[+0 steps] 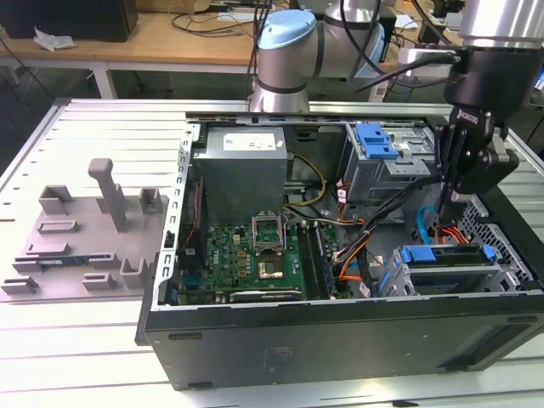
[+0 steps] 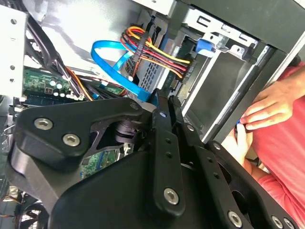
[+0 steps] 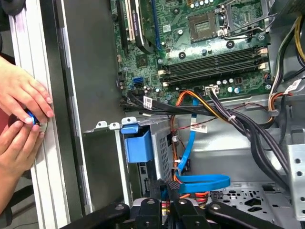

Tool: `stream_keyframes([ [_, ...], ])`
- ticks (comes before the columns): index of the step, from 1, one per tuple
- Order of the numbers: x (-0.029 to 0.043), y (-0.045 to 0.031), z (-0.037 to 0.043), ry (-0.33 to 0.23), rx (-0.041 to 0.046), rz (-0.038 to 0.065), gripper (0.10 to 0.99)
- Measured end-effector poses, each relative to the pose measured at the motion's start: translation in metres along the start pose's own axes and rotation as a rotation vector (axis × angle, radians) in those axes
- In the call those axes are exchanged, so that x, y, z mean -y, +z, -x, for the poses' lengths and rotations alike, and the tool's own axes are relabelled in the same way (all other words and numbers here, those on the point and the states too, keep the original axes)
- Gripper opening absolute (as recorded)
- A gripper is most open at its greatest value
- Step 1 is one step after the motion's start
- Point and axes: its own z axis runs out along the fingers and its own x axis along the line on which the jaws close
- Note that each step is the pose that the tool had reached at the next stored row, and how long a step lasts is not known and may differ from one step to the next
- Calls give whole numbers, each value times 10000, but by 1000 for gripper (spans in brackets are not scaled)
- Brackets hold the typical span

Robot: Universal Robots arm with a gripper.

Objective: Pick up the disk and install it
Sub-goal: 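Insert the second disk wire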

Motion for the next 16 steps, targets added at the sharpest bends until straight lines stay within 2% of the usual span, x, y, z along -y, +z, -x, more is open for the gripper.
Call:
stream_keyframes([
  [5,14,37,-102,-1,288,36,165],
  [7,33,84,-235,5,714,65,165],
  [9,41,105,-292,13,955,65,165],
  [11,45,116,-321,21,1109,58,165],
  [13,52,134,-372,38,1433,37,165],
  [15,56,143,-397,46,1619,30,165],
  [16,58,150,-416,53,1781,29,165],
])
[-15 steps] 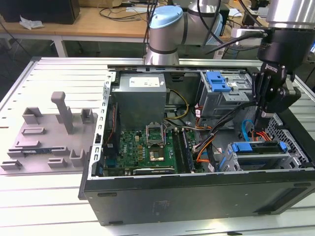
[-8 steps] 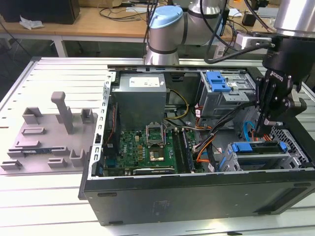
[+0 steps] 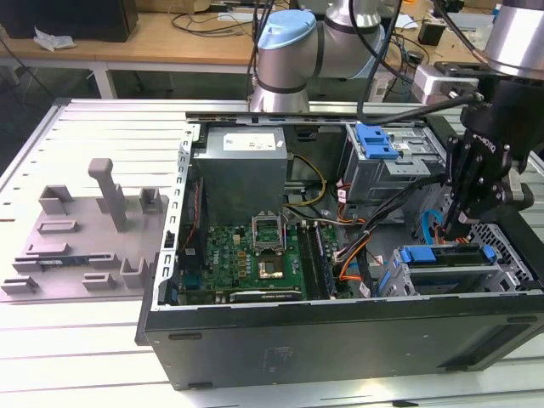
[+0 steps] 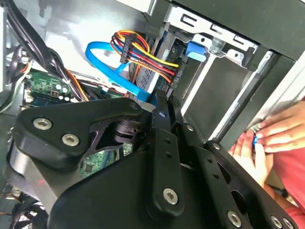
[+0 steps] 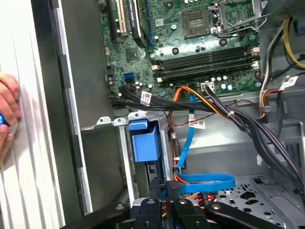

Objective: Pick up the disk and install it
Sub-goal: 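Insert the second disk wire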

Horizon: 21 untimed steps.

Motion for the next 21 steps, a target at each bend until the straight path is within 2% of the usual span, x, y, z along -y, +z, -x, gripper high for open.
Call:
stream_keyframes([
  [6,15,12,-108,4,584,6,165],
  [9,20,19,-146,-62,643,-23,165],
  [12,22,27,-193,-199,751,-54,165],
  [14,22,28,-199,-272,847,-62,165],
  [17,22,29,-208,-391,1053,-76,165],
  [19,21,32,-224,-510,1297,-97,165],
  [21,23,40,-272,-565,1727,-135,165],
])
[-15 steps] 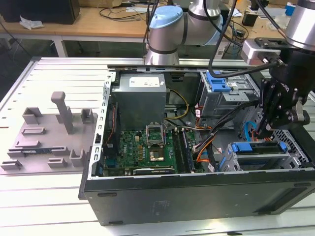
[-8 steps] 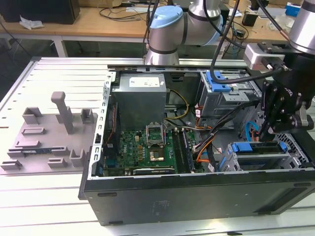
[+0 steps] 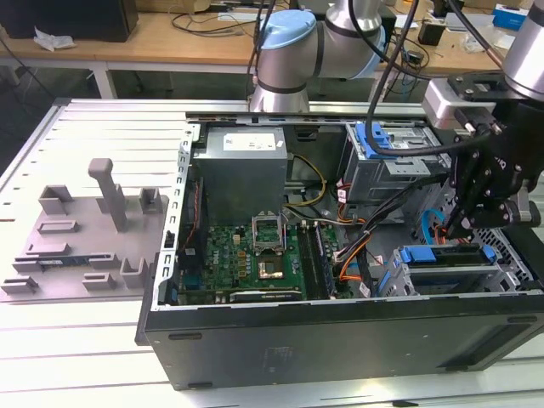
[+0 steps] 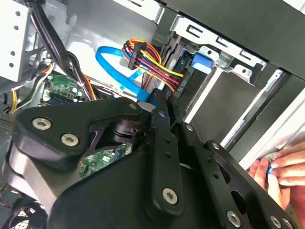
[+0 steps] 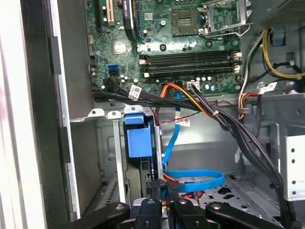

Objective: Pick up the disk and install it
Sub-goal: 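Insert the second disk wire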

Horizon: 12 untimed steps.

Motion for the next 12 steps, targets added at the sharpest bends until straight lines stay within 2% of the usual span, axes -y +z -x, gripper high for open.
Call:
stream_keyframes([
  [1,0,0,-11,-6,58,0,165],
  [2,0,1,-16,-11,72,0,165],
  [9,0,0,-26,-19,75,0,165],
  [12,-6,1,-86,-15,160,7,165],
])
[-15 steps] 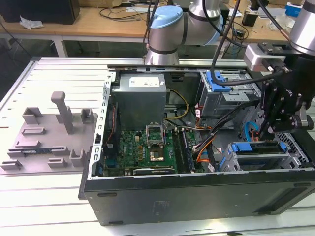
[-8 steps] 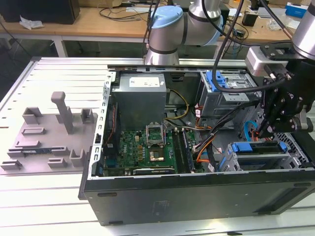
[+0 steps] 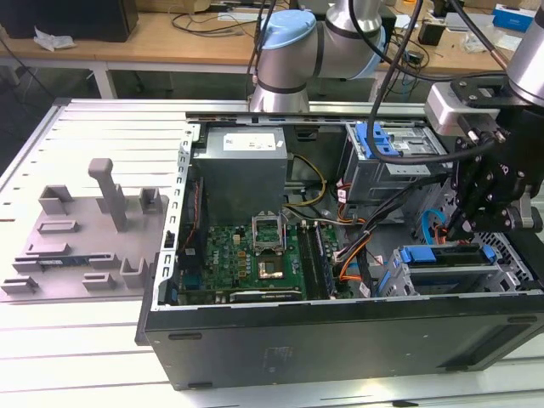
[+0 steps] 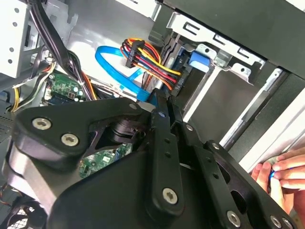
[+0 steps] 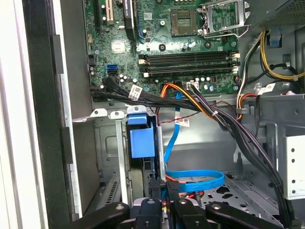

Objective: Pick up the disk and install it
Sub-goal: 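Insert the second disk wire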

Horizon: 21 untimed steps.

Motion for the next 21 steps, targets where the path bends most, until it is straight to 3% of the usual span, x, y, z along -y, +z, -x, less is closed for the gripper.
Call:
stream_keyframes([
  [8,-4,1,-67,2,44,3,165],
  [21,-2,17,-77,4,45,4,165],
])
